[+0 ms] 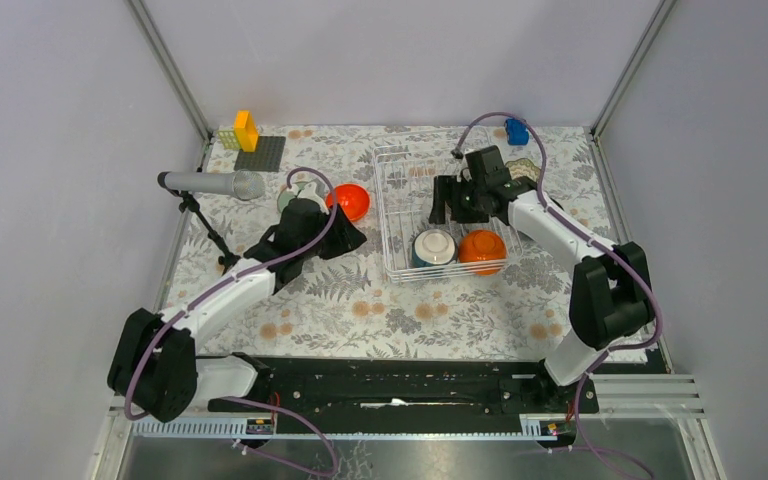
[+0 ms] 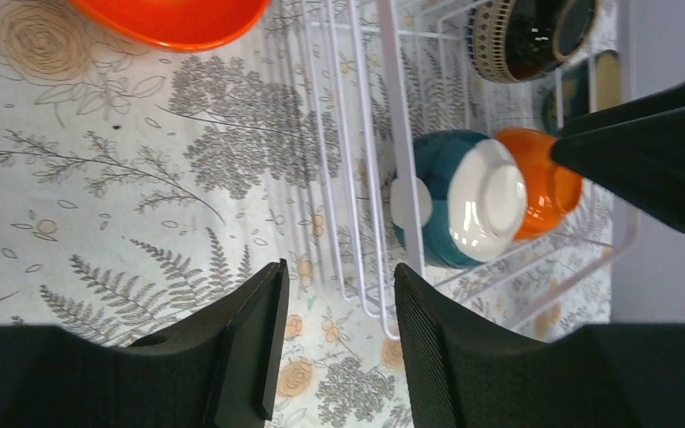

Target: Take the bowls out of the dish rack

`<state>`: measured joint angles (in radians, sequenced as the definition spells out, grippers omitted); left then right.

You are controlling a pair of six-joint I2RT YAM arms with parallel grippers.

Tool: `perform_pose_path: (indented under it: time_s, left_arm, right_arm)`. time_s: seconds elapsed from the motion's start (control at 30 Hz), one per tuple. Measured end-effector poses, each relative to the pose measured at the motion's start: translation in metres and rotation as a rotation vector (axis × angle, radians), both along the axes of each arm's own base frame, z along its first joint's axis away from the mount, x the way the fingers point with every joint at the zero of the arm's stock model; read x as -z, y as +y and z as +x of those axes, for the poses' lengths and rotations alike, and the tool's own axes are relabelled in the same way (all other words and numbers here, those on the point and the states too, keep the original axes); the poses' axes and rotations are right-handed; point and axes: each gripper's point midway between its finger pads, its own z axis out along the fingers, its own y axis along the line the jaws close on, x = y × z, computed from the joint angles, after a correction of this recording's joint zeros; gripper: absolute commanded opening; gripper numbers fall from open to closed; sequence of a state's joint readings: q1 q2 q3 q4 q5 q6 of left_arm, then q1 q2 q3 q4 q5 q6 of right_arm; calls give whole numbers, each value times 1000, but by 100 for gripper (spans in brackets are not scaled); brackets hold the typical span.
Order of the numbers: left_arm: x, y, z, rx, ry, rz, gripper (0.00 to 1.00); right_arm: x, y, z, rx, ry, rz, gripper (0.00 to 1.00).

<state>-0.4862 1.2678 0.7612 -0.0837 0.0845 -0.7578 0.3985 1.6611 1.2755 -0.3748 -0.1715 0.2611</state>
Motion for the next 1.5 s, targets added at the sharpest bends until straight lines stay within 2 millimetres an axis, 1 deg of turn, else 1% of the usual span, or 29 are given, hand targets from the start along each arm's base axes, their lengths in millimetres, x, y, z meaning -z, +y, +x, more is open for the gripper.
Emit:
perform_pose_path:
  time_s: [0.1, 0.2, 0.37, 0.4, 0.57, 0.77, 0.83, 0.93, 1.0, 1.13, 1.3, 1.4, 1.5]
  left_arm:
    - [-8, -3, -9, 45, -29, -17, 55]
    - [-14, -7, -13, 84, -54, -30, 54]
    - [-13, -13, -18, 130, -60, -37, 54]
    - [-13, -14, -19, 139, -62, -42, 55]
    - [-13, -18, -22, 172, -66, -55, 55]
    - [-9, -22, -23, 197, -58, -60, 55]
    - [-8, -23, -23, 201, -53, -61, 54]
    - [-7, -24, -24, 211, -48, -63, 55]
    - [-7, -25, -25, 217, -47, -66, 55]
    - [-7, -26, -26, 223, -48, -65, 55]
    - [-7, -26, -26, 226, -47, -65, 55]
    - [-6, -26, -27, 227, -45, -64, 55]
    - [-6, -26, -27, 227, -46, -63, 55]
  right_arm:
    - [6, 1, -18, -33, 55, 5, 78]
    - [9, 3, -36, -59, 88, 8, 76]
    - [16, 4, -56, -79, 108, 2, 63]
    - [18, 3, -58, -80, 115, 2, 61]
    - [29, 8, -67, -88, 161, 20, 57]
    - [32, 37, -70, -135, 195, 109, 56]
    - [31, 48, -69, -154, 198, 134, 60]
    - [27, 57, -66, -165, 191, 155, 73]
    - [25, 58, -63, -159, 180, 156, 86]
    - [27, 52, -55, -123, 153, 121, 98]
    - [27, 43, -46, -63, 123, 86, 99]
    - [25, 40, -41, -30, 110, 108, 100]
    - [29, 36, -38, 4, 121, 137, 100]
